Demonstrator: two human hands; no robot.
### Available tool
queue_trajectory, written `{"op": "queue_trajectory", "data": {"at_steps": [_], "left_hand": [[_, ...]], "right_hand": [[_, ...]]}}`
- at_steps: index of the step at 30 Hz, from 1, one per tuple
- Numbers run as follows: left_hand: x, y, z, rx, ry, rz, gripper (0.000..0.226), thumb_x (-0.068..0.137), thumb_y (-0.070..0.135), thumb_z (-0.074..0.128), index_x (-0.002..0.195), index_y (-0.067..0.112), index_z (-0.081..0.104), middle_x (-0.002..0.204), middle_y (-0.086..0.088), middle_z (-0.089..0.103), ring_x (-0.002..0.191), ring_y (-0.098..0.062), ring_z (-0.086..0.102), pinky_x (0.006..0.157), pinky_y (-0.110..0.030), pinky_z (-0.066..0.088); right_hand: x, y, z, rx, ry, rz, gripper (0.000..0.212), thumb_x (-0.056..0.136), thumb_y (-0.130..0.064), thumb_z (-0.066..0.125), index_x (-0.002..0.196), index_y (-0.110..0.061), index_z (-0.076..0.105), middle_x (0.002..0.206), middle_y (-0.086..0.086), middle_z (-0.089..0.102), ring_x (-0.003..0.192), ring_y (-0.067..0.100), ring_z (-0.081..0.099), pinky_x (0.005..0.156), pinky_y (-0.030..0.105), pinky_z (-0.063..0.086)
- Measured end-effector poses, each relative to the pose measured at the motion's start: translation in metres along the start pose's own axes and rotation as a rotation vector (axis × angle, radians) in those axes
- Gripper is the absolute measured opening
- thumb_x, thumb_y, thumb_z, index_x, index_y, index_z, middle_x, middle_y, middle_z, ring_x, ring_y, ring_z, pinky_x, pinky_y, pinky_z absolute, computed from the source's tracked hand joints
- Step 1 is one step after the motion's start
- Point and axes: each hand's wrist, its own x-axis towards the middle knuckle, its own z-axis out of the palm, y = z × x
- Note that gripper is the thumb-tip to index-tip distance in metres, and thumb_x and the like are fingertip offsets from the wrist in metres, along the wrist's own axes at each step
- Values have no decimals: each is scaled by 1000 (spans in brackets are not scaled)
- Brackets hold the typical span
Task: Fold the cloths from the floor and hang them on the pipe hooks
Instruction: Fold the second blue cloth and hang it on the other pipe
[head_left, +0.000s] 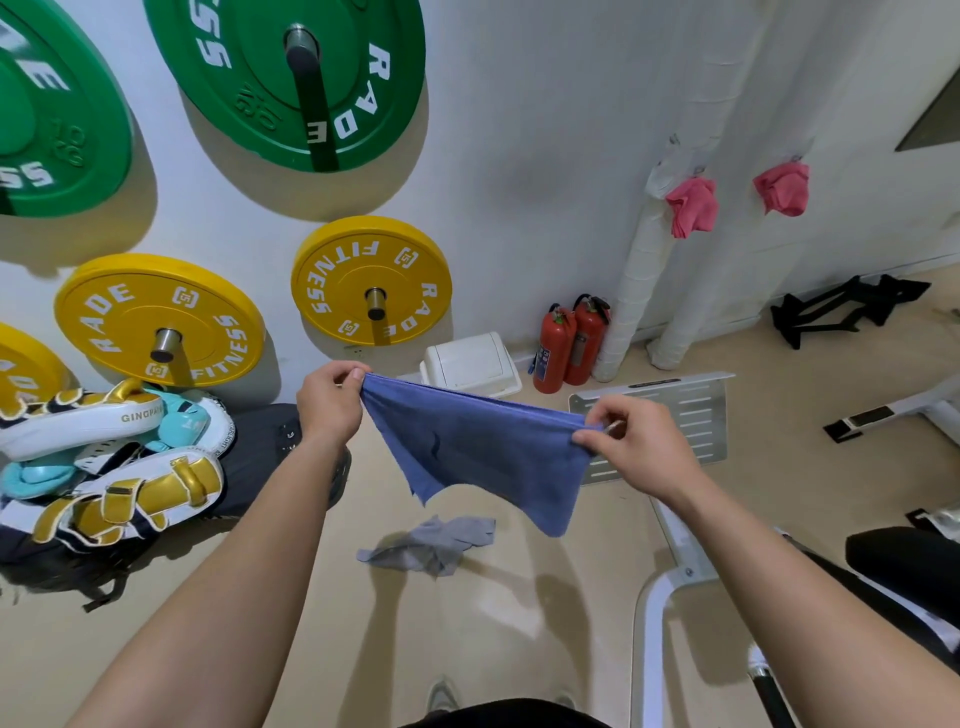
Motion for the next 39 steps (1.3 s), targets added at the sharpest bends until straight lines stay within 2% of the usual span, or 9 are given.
{"op": "queue_trajectory", "data": {"at_steps": [5, 10, 13, 16, 23, 28, 32, 35, 39], "left_hand": [[-10, 1, -1, -6, 15, 68, 21, 100, 21, 56, 102, 15, 75, 97, -4, 74, 93, -25, 66, 84, -41, 54], [-20, 12, 2, 32, 49, 153, 22, 101, 22, 53, 103, 12, 72, 93, -6, 71, 87, -24, 63, 76, -32, 47], [-20, 10, 12, -30, 36, 54, 18, 97, 26, 55, 91, 20, 71, 85, -4, 72, 80, -26, 67, 77, -43, 59], [-41, 12, 24, -118, -6, -122, 21, 96, 22, 59, 78, 18, 69, 68, -3, 70, 61, -19, 67, 73, -41, 62], [-116, -1, 69, -269, -281, -246, 19, 88, 13, 64, 71, 9, 71, 61, -3, 66, 51, -11, 56, 60, -25, 49], [-143, 8, 80, -436, -338, -250, 10, 89, 11, 71, 82, 12, 77, 76, -10, 76, 68, -19, 68, 73, -37, 60], [-145, 12, 77, -448, -336, -188, 14, 89, 9, 71, 82, 16, 80, 71, -4, 75, 61, -13, 63, 75, -42, 61], [-143, 12, 75, -369, -297, -113, 22, 89, 13, 71, 77, 30, 79, 74, 4, 76, 65, -11, 67, 77, -42, 61], [-140, 14, 69, -294, -305, -25, 13, 90, 22, 70, 85, 32, 77, 81, 9, 76, 78, -10, 71, 76, -32, 60]], "right_hand": [[21, -4, -20, -133, 42, -33, 15, 83, -20, 76, 82, -33, 69, 72, -15, 66, 72, 8, 62, 67, 23, 41], [49, -5, -28, -53, 142, 11, 14, 92, -16, 63, 81, -24, 60, 75, -13, 62, 70, 10, 57, 62, 25, 40], [60, -6, -16, 54, 260, 124, 8, 95, -19, 59, 87, -18, 58, 79, -3, 61, 76, 22, 56, 69, 29, 38], [53, -1, 11, 126, 325, 276, 16, 88, -23, 68, 76, -17, 59, 70, -3, 60, 75, 24, 58, 70, 31, 44], [-1, -9, 84, 377, 83, 356, 16, 81, -19, 77, 70, -16, 65, 55, -6, 58, 56, 12, 55, 62, 36, 53], [-12, -9, 102, 459, -21, 258, 11, 83, -13, 75, 76, -22, 76, 67, -8, 72, 72, 15, 69, 78, 48, 60], [-18, -11, 102, 462, -65, 196, 20, 74, -32, 70, 90, -23, 79, 83, -5, 77, 86, 21, 73, 82, 49, 59], [-20, -14, 103, 450, -81, 151, 13, 81, -25, 71, 90, -28, 80, 85, -7, 77, 84, 15, 73, 83, 46, 59], [-21, -17, 100, 431, -140, 65, 35, 93, -4, 57, 107, -29, 77, 98, -16, 75, 86, -1, 67, 81, 28, 56]]}}
